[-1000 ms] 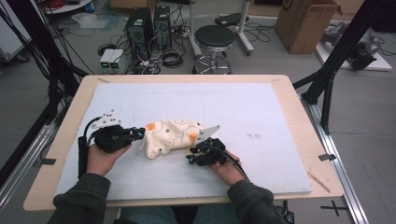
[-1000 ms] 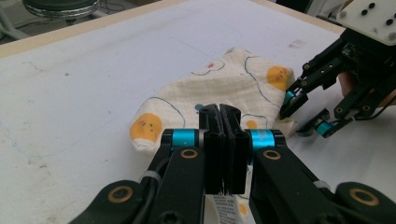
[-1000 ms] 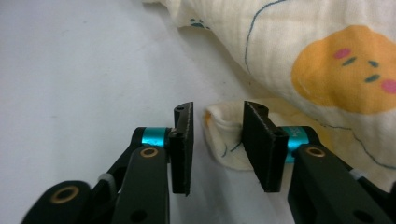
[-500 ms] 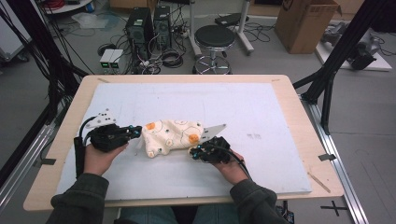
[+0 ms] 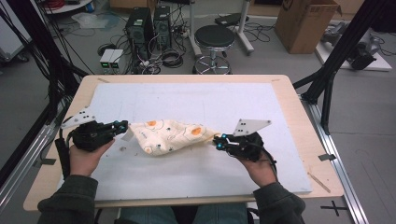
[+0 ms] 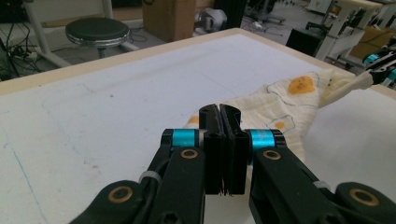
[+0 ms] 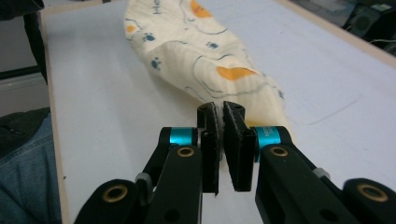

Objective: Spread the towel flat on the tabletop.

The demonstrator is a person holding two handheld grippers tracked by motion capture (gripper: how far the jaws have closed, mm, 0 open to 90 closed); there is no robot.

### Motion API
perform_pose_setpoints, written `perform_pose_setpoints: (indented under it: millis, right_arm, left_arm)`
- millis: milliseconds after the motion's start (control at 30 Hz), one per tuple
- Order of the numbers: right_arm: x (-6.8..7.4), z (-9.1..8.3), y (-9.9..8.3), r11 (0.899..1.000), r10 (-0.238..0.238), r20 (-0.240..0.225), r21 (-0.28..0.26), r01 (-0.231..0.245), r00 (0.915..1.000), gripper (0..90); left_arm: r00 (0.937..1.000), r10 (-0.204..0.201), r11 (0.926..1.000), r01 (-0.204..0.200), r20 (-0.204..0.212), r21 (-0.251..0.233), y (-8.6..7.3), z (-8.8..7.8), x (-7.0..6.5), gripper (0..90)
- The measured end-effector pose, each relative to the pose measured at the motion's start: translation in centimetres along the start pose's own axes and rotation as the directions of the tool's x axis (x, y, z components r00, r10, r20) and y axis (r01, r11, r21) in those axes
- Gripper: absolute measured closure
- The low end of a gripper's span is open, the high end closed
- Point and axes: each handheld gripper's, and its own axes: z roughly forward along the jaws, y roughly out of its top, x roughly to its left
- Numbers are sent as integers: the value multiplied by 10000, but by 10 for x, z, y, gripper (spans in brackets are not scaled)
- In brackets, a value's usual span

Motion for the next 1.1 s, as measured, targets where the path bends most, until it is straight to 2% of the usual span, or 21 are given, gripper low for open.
perform_pose_setpoints:
  millis: [67, 200, 300, 367, 400, 467, 500, 567, 600, 700, 767, 800, 933, 1033, 1100]
  right_arm:
    - [-3, -13, 0, 10000, -27, 250, 17, 27, 9997, 853]
    - [-15, -12, -9, 9987, 62, 565, 505, -90, 9984, 851]
    - [-30, -1, -21, 9918, 377, 960, 1181, -490, 9947, 845]
    - [-42, 11, -30, 9805, 549, 1185, 1813, -760, 9914, 833]
    - [-46, 16, -32, 9762, 600, 1192, 2004, -832, 9911, 810]
    - [-53, 27, -36, 9722, 859, 1185, 2070, -1093, 9892, 672]
    - [-53, 29, -35, 9744, 832, 982, 2006, -1016, 9917, 657]
    - [-45, 29, -30, 9852, 501, 817, 1593, -627, 9954, 636]
    - [-41, 29, -27, 9896, 341, 589, 1379, -420, 9977, 630]
    - [-29, 34, -19, 9928, 50, 122, 1195, -64, 9999, 619]
    - [-23, 39, -15, 9945, 55, -309, 1049, -22, 9995, 622]
    - [-20, 41, -14, 9946, 85, -395, 1032, -44, 9992, 621]
    - [-6, 62, -12, 9917, -360, -968, 1195, 475, 9946, 620]
    - [1, 80, -14, 9857, -546, -1369, 1505, 753, 9891, 618]
    - [5, 91, -15, 9801, -722, -1447, 1734, 971, 9868, 611]
  left_arm:
    - [10000, -1, 10000, 1, -3, 68, 0, 0, -1, 880]
    - [10000, -39, 9995, 39, 5, 324, -6, 7, -1, 880]
    - [10000, 46, 9975, -45, -19, 702, -12, 18, -1, 880]
    - [10000, 44, 9962, -40, -46, 867, -16, 26, -1, 880]
    - [10000, -16, 9954, 16, 5, 960, -18, 32, 0, 879]
    - [10000, 21, 9938, -21, 7, 1115, -21, 39, 1, 880]
    - [10000, 37, 9930, -34, -21, 1183, -22, 42, 1, 880]
    - [10000, 82, 9920, -76, -35, 1259, -24, 47, 1, 880]
    - [9999, 94, 9920, -88, -39, 1256, -24, 48, 2, 880]
    - [10000, -33, 9929, 36, -26, 1189, -25, 51, 4, 879]
    - [10000, -54, 9931, 56, -20, 1172, -25, 52, 5, 880]
    - [10000, 3, 9928, -3, -8, 1196, -25, 52, 5, 880]
    - [10000, 48, 9931, -47, 0, 1170, -25, 52, 4, 879]
    - [10000, 37, 9929, -35, -11, 1188, -26, 51, 4, 879]
    - [10000, 31, 9930, -30, -8, 1181, -26, 51, 4, 879]
